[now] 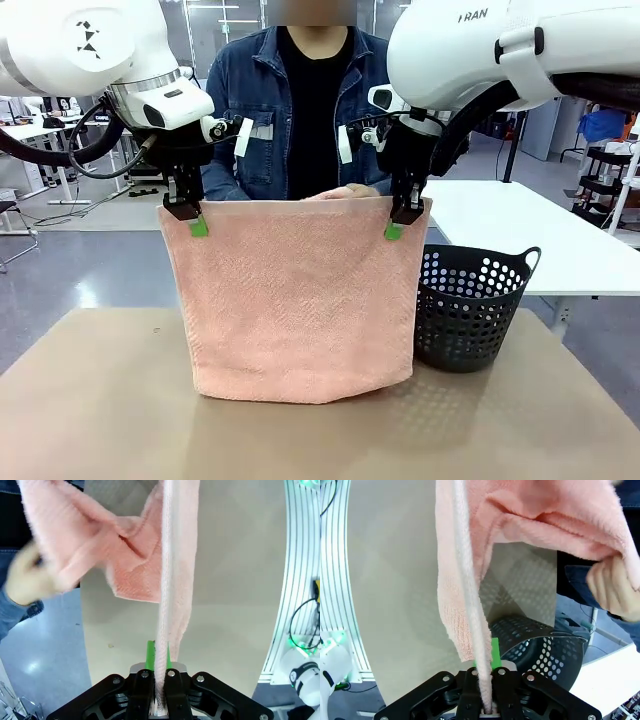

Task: Fold the towel.
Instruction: Release the end of the 100 cm Hotel Towel you were holding and grab the top end of the folded side.

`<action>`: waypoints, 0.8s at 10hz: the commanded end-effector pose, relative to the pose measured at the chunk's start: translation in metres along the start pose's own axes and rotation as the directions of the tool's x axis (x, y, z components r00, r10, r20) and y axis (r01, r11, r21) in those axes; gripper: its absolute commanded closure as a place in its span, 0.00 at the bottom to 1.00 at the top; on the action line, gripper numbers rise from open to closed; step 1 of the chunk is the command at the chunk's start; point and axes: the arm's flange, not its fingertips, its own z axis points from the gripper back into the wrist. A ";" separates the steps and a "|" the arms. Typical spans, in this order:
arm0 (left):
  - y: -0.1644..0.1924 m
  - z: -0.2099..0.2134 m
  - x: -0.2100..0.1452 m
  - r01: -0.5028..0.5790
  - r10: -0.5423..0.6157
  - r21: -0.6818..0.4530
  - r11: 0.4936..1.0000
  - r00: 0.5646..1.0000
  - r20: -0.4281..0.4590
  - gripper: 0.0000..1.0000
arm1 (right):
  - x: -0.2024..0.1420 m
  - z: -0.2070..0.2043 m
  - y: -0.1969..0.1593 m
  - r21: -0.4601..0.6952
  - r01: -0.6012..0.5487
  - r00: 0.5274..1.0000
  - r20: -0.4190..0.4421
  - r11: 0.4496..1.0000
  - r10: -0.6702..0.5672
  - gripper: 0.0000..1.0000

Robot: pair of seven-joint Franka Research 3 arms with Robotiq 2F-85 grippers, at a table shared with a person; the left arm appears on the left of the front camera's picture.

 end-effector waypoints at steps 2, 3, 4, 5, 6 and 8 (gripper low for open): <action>0.001 0.000 -0.002 0.004 -0.004 0.002 1.000 1.000 -0.004 1.00 | 0.000 0.002 0.000 -0.009 -0.004 1.000 -0.003 1.000 0.004 1.00; 0.001 0.000 -0.002 0.004 -0.004 0.002 1.000 1.000 -0.004 1.00 | 0.000 0.002 0.000 -0.009 -0.004 1.000 -0.003 1.000 0.004 1.00; 0.001 0.000 -0.002 0.004 -0.004 0.002 1.000 1.000 -0.004 1.00 | 0.000 0.002 0.000 -0.009 -0.004 1.000 -0.003 1.000 0.004 1.00; 0.001 0.000 -0.002 0.004 -0.004 0.002 1.000 1.000 -0.004 1.00 | 0.000 0.002 0.000 -0.009 -0.004 1.000 -0.003 1.000 0.004 1.00; 0.001 0.000 -0.002 0.004 -0.004 0.002 1.000 1.000 -0.004 1.00 | 0.000 0.002 0.000 -0.009 -0.004 1.000 -0.003 1.000 0.004 1.00; 0.001 0.000 -0.002 0.004 -0.004 0.002 1.000 1.000 -0.004 1.00 | 0.000 0.002 0.000 -0.009 -0.004 1.000 -0.003 1.000 0.004 1.00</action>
